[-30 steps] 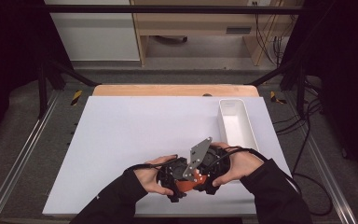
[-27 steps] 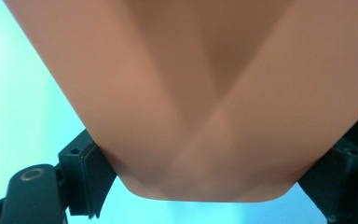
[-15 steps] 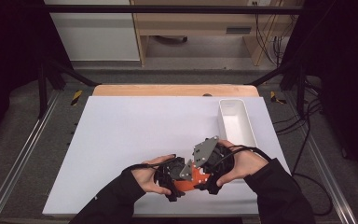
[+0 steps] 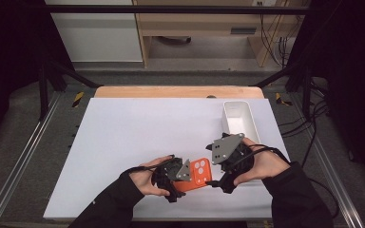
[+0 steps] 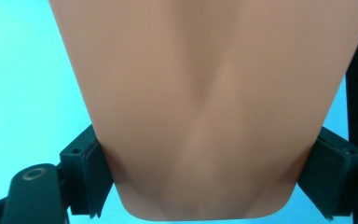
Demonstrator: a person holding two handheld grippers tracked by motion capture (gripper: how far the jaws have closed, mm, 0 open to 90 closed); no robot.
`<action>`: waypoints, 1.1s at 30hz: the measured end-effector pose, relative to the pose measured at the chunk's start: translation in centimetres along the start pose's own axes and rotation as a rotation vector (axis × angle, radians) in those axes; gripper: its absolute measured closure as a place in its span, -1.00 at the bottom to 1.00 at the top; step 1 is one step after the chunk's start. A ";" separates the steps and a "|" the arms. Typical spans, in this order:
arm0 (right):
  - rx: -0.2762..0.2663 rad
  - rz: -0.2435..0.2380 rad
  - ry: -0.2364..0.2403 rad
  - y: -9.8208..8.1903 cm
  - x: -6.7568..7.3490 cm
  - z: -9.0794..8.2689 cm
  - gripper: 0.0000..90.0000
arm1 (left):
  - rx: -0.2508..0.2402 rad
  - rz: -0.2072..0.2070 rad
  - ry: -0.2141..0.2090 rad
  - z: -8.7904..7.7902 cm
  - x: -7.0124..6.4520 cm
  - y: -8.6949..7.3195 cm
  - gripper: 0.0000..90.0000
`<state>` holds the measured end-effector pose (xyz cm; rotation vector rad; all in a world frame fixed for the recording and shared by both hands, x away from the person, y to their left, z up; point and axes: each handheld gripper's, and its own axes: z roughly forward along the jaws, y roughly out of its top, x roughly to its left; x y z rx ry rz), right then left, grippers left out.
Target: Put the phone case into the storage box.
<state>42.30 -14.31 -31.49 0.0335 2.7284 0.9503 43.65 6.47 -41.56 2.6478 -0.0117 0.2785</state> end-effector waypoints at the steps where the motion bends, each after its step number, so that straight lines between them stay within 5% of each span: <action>1: -0.012 0.004 0.001 -0.2 0.0 -0.2 -0.86 | -0.003 0.003 0.001 -0.2 0.1 0.0 -0.65; 16: -0.127 0.074 -0.005 -3.7 0.4 -0.1 -0.91 | -0.149 -0.061 0.003 -1.0 0.2 -1.2 -0.66; 33: -0.204 0.127 0.020 -4.5 0.6 1.8 -0.91 | -0.298 -0.110 -0.001 -1.2 -0.3 -2.2 -0.66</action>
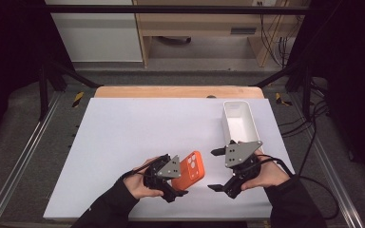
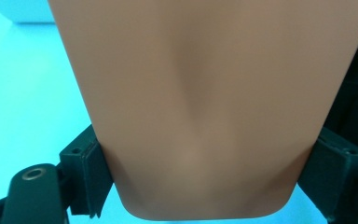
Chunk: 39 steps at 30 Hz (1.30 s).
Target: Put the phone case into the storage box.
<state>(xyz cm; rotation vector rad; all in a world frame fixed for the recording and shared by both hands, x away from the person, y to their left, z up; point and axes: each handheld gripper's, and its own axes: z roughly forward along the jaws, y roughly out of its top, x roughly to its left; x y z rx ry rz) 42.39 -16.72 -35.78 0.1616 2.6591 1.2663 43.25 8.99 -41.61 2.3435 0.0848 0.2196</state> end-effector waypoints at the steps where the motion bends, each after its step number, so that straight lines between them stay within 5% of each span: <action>1: 0.002 0.004 0.004 0.0 0.0 0.1 -0.92 | -0.005 -0.001 -0.003 0.0 0.0 0.0 -0.66; 23: -0.087 0.024 0.053 0.3 0.0 1.0 -0.85 | -0.060 0.008 -0.033 0.1 -0.2 0.3 -0.66; 39: -0.104 0.012 0.088 0.3 0.1 1.7 -0.82 | -0.072 0.026 -0.049 0.8 -0.6 0.7 -0.66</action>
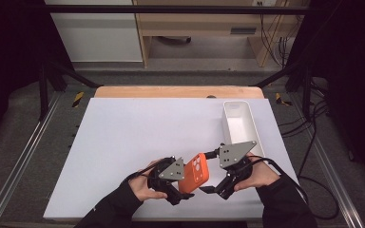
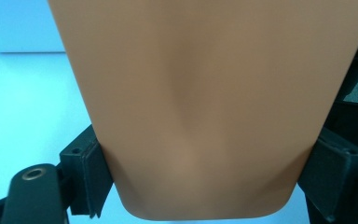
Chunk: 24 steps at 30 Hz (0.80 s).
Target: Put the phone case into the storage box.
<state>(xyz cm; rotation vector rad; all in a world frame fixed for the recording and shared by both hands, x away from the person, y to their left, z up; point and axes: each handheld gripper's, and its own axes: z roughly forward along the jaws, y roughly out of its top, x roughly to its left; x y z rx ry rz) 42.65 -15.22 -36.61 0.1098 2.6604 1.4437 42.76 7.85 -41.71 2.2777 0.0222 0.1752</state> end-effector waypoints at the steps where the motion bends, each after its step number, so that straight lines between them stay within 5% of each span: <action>1: -0.002 -0.003 0.002 0.0 0.0 0.1 -0.82 | -0.005 0.003 0.005 0.0 0.0 0.0 -0.66; 24: -0.063 -0.037 0.075 -0.3 0.1 1.1 -0.69 | -0.012 0.010 -0.030 0.3 -0.5 0.2 -0.66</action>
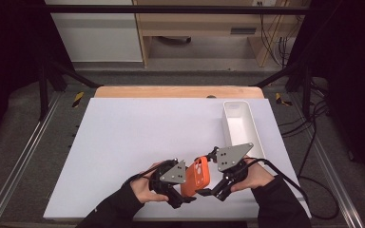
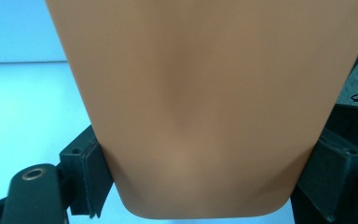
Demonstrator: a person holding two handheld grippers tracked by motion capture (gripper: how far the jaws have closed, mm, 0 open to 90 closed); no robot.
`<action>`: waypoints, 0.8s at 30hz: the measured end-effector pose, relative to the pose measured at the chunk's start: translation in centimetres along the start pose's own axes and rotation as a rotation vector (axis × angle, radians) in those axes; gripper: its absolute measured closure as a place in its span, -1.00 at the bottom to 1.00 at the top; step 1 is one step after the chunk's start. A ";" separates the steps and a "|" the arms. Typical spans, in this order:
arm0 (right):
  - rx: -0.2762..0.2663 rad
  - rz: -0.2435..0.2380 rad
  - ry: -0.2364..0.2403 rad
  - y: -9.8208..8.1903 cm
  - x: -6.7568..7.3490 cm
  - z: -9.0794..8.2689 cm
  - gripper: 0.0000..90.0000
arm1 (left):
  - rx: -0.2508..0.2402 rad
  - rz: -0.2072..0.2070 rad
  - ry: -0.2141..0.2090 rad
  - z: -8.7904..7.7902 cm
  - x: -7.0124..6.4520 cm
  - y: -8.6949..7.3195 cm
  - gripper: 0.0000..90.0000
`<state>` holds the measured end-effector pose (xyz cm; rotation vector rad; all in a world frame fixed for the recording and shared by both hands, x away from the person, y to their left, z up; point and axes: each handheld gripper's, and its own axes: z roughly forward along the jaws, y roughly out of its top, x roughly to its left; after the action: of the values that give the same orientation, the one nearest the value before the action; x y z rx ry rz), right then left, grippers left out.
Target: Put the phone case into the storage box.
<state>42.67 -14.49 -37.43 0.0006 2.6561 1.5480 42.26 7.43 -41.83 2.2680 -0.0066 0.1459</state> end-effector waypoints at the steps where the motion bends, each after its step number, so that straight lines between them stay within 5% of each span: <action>1: -0.002 -0.001 0.003 0.0 0.0 0.0 -0.67 | 0.000 -0.001 -0.001 0.0 0.0 0.0 -0.66; 24: 0.019 0.021 0.010 0.0 -0.2 0.1 -0.63 | 0.015 -0.006 0.001 0.3 0.0 -0.1 -0.68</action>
<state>42.85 -14.39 -37.51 0.0214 2.6872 1.5332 42.30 7.29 -42.10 2.2826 0.0018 0.1437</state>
